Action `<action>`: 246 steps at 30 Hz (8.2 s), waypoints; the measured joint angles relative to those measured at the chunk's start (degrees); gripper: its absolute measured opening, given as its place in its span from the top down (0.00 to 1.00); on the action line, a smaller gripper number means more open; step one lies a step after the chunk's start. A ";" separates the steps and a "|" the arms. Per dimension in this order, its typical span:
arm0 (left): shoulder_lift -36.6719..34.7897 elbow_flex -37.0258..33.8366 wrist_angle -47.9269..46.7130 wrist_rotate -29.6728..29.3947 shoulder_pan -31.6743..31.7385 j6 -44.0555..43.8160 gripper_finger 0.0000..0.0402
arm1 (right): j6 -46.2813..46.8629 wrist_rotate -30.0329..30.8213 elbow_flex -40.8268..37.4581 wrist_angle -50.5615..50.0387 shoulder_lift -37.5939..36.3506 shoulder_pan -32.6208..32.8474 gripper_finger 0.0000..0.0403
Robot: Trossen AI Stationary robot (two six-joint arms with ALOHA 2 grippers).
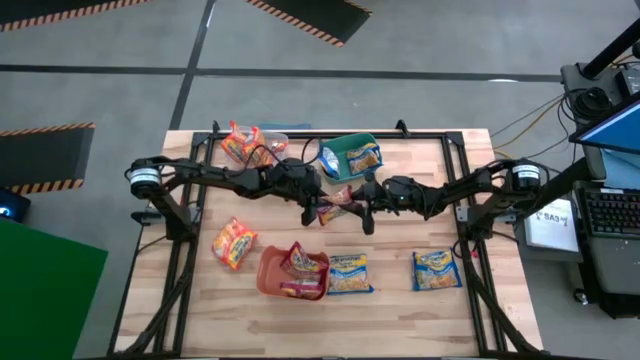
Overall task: Sort Maruchan noodles
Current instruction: Put the red noodle pack into the orange bin, then put the blue noodle pack into the green bin
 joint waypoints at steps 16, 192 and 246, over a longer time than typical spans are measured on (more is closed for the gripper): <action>-12.35 3.41 -14.53 -0.09 -5.82 2.44 0.90 | -5.52 5.82 1.11 -16.37 -23.28 -0.09 0.42; -6.54 -0.38 -42.54 1.99 -21.97 -16.46 1.00 | -18.27 22.16 12.00 -41.76 -31.05 -3.40 0.42; -27.30 0.74 -20.47 -14.97 -14.05 33.42 1.00 | 35.53 -2.73 34.34 -86.77 -2.62 24.40 0.61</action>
